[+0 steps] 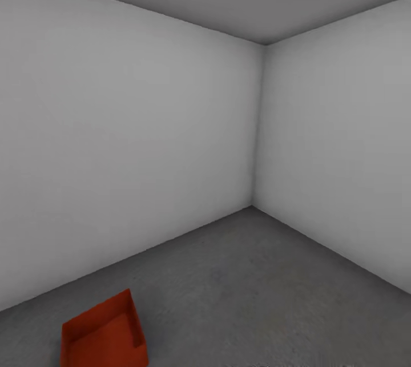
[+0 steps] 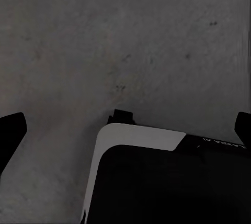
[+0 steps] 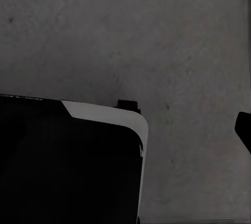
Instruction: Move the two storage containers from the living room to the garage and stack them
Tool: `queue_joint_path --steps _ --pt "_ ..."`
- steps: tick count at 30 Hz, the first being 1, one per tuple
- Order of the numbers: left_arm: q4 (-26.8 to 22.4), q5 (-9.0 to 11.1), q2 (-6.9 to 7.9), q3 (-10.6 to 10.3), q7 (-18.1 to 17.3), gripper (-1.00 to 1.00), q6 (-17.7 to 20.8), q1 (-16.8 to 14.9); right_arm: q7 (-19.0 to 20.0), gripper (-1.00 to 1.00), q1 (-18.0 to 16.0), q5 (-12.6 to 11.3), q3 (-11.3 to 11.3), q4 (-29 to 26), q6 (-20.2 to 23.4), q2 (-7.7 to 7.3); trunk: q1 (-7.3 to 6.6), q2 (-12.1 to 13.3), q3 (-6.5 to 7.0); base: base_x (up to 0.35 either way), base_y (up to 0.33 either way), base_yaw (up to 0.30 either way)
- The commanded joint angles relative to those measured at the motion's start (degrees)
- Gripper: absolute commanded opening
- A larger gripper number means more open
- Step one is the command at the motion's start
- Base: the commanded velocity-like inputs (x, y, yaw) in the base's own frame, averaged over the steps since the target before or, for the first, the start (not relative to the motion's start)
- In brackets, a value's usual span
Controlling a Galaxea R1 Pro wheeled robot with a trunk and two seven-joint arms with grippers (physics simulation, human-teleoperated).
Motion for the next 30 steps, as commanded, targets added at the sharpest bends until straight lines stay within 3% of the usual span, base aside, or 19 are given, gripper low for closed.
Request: queue_joint_path --steps 1,30 --pt "0.01 0.25 0.0 0.25 0.05 1.0 -0.11 -0.03 0.07 1.0 -0.1 0.04 0.41 0.19 -0.32 0.0 0.01 -0.07 -0.09 0.0 0.0 -0.292" --pt "0.02 0.26 -0.01 0.29 0.05 1.0 -0.02 -0.03 0.07 1.0 -0.1 0.04 0.41 0.19 -0.41 -0.08 0.01 -0.07 -0.09 0.0 0.0 -0.292"
